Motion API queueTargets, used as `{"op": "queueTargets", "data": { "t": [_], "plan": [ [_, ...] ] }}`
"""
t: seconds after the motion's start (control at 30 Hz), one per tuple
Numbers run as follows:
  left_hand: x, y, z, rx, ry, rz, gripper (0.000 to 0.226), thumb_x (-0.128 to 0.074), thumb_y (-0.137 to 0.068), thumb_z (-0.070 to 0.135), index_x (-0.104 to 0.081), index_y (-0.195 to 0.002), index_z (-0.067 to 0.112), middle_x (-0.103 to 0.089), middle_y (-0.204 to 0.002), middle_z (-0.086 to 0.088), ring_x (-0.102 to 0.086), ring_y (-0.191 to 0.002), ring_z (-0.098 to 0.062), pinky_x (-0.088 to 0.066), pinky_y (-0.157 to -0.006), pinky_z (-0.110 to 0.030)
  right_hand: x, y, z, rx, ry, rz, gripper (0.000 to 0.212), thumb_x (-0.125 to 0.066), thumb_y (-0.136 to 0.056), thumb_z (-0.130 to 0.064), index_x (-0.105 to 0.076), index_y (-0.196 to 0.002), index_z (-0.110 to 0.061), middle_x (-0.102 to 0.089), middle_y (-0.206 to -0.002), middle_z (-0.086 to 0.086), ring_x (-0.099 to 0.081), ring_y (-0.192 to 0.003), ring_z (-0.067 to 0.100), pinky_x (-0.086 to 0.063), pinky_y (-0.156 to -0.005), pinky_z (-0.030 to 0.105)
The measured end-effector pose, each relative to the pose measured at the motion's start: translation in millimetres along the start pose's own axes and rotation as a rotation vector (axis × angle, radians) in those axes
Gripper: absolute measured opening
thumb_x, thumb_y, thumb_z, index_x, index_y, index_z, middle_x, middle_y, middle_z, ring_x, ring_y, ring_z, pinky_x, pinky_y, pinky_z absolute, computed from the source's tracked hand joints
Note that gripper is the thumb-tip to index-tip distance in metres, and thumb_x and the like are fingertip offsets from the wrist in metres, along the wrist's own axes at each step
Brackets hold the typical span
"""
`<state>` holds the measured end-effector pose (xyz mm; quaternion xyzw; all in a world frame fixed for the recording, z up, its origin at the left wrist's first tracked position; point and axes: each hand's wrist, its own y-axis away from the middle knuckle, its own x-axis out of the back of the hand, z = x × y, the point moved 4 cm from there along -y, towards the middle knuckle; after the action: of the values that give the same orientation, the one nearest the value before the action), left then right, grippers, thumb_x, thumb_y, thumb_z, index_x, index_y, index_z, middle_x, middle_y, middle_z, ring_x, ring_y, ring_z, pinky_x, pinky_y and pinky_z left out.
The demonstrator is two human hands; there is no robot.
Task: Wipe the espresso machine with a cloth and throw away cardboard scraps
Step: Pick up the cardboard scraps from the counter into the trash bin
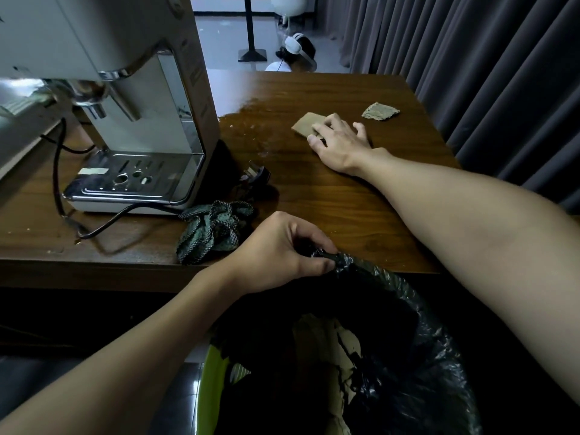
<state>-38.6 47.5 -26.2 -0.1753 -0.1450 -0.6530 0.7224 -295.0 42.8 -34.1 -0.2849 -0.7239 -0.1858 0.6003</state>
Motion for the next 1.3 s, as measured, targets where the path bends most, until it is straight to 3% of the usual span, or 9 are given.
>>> {"op": "queueTargets", "data": {
  "t": [0.2, 0.4, 0.5, 0.7, 0.87, 0.93, 1.13, 1.2, 1.3],
  "plan": [
    [-0.7, 0.2, -0.9, 0.001, 0.009, 0.009, 0.011, -0.082, -0.079, 0.008, -0.079, -0.088, 0.014, -0.078, -0.088, 0.002, -0.074, -0.081, -0.013, -0.057, -0.075, -0.023, 9.0, 27.4, 3.3, -0.006, -0.095, 0.121, 0.039, -0.030, -0.099, -0.046, -0.059, -0.114, -0.024, -0.045, -0.128, 0.002, -0.041, -0.122, 0.022, -0.024, -0.102, 0.045],
    [-0.2, 1.1, 1.0, 0.000, -0.011, -0.003, 0.011, -0.082, -0.080, 0.009, -0.080, -0.091, 0.010, -0.078, -0.090, 0.001, -0.074, -0.084, -0.018, -0.060, -0.081, -0.039, 22.4, 59.5, 13.8, -0.079, -0.074, 0.017, 0.019, -0.049, -0.092, -0.034, -0.056, -0.109, -0.029, -0.049, -0.134, 0.001, -0.037, -0.126, 0.024, -0.026, -0.100, 0.046],
    [-0.1, 2.5, 3.2, 0.003, 0.002, 0.014, 0.011, -0.082, -0.079, 0.007, -0.080, -0.089, 0.010, -0.078, -0.089, 0.002, -0.074, -0.083, -0.017, -0.060, -0.081, -0.036, 32.2, 75.2, 17.1, -0.117, -0.135, -0.050, 0.034, -0.057, -0.085, -0.032, -0.052, -0.119, -0.031, -0.047, -0.134, -0.001, -0.037, -0.126, 0.022, -0.026, -0.095, 0.042],
    [0.0, 2.0, 3.8, -0.004, 0.016, -0.001, 0.010, -0.081, -0.079, 0.006, -0.079, -0.089, 0.009, -0.078, -0.090, 0.000, -0.074, -0.083, -0.015, -0.059, -0.076, -0.026, 40.3, 101.1, 26.2, -0.220, -0.236, -0.171, 0.047, -0.064, -0.082, -0.029, -0.052, -0.127, -0.033, -0.037, -0.142, 0.002, -0.032, -0.132, 0.025, -0.023, -0.109, 0.049],
    [-0.8, 1.5, 2.5, -0.006, -0.002, 0.010, 0.011, -0.082, -0.079, 0.008, -0.079, -0.090, 0.007, -0.078, -0.089, 0.000, -0.073, -0.080, -0.012, -0.057, -0.075, -0.023, 48.9, 108.5, 28.7, -0.323, -0.433, -0.181, 0.085, -0.078, -0.075, -0.016, -0.029, -0.142, -0.034, -0.036, -0.141, 0.007, -0.033, -0.131, 0.027, -0.036, -0.108, 0.048],
    [-0.8, 1.6, 3.1, -0.009, -0.009, 0.001, 0.011, -0.081, -0.079, 0.008, -0.078, -0.090, 0.006, -0.078, -0.089, -0.001, -0.073, -0.078, -0.011, -0.056, -0.073, -0.022, 53.3, 112.8, 30.6, -0.363, -0.511, -0.133, 0.088, -0.079, -0.076, -0.014, -0.027, -0.144, -0.031, -0.034, -0.143, 0.008, -0.038, -0.130, 0.027, -0.041, -0.107, 0.044],
    [-0.8, 2.3, 4.6, 0.000, -0.011, -0.002, 0.010, -0.081, -0.080, 0.008, -0.078, -0.090, 0.006, -0.078, -0.088, -0.002, -0.071, -0.077, -0.008, -0.055, -0.071, -0.019, 71.2, 143.8, 35.1, -0.387, -0.870, -0.100, 0.037, -0.063, -0.089, -0.001, -0.055, -0.123, -0.013, -0.057, -0.121, 0.010, -0.061, -0.101, 0.018, -0.055, -0.076, 0.027],
    [-0.9, 2.1, 5.4, 0.001, -0.011, 0.002, 0.010, -0.081, -0.080, 0.008, -0.078, -0.089, 0.006, -0.078, -0.088, -0.002, -0.072, -0.077, -0.009, -0.056, -0.071, -0.020, 82.4, 158.7, 33.5, -0.380, -1.010, -0.121, 0.029, -0.060, -0.091, 0.000, -0.056, -0.117, -0.013, -0.059, -0.121, 0.013, -0.064, -0.102, 0.021, -0.057, -0.077, 0.029],
    [-1.5, 3.0, 6.3, 0.005, -0.008, 0.004, 0.009, -0.081, -0.080, 0.006, -0.078, -0.089, 0.005, -0.078, -0.085, 0.000, -0.071, -0.074, -0.007, -0.054, -0.069, -0.019, 100.8, 182.8, 26.7, -0.318, -1.182, -0.190, 0.031, -0.056, -0.092, -0.001, -0.055, -0.122, -0.010, -0.062, -0.118, 0.014, -0.067, -0.096, 0.021, -0.060, -0.074, 0.031]
  ]
}}
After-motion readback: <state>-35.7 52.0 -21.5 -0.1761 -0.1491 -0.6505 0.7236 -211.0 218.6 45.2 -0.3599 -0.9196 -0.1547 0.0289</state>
